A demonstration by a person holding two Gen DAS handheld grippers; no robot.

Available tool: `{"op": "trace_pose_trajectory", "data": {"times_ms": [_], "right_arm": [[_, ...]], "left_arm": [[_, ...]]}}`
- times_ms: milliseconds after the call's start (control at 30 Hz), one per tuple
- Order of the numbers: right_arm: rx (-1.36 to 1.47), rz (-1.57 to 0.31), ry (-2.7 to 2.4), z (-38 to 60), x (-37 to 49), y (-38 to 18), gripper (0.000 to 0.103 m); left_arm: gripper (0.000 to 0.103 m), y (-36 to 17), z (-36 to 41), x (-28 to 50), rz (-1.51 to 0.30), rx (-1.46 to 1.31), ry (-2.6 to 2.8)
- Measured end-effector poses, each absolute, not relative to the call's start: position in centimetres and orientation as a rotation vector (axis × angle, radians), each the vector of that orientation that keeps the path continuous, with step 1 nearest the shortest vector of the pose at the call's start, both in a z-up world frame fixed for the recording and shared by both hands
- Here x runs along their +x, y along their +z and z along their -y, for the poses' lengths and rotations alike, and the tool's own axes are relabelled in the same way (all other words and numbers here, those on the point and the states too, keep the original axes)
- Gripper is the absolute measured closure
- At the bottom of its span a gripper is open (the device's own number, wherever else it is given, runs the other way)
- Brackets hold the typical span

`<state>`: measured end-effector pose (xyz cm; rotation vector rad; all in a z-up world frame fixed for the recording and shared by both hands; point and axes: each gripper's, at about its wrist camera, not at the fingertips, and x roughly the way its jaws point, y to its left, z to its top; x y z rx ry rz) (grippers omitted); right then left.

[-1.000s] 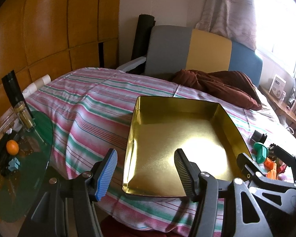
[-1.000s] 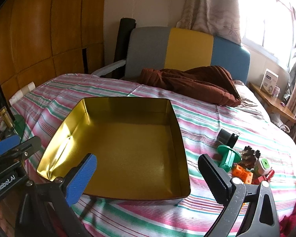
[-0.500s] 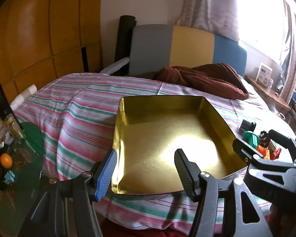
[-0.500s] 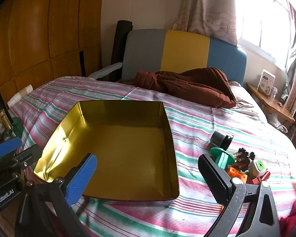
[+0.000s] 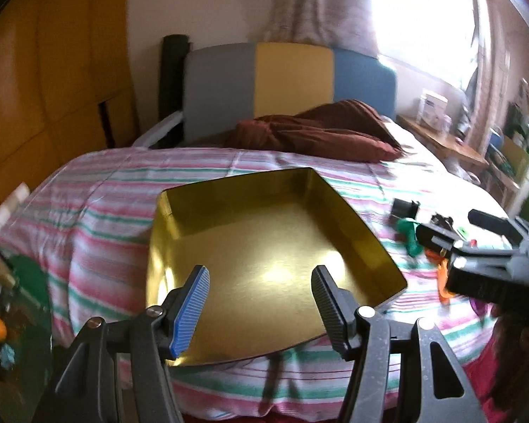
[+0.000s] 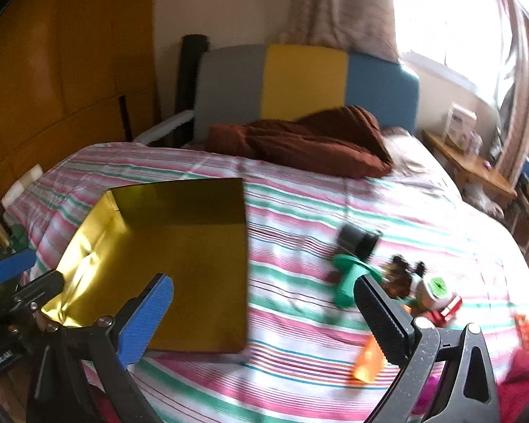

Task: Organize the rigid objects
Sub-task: 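Move both tools from the gold tray toward the toy pile, then grasp the orange chute piece with the left tool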

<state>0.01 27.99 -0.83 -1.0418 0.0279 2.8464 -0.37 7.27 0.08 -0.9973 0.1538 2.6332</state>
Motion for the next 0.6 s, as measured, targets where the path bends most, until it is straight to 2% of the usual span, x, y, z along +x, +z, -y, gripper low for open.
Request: {"op": "trace_pose_trajectory", "data": {"times_ms": [400, 600], "right_arm": [[-1.036, -0.42, 2.519, -44.4, 3.3, -0.9, 0.0], [-0.95, -0.644, 2.395, -50.3, 5.6, -3.0, 0.0]], "left_arm": [[0.038, -1.1, -13.4, -1.2, -0.175, -1.092, 2.314], [0.039, -1.5, -19.6, -0.7, -0.244, -1.123, 2.067]]}}
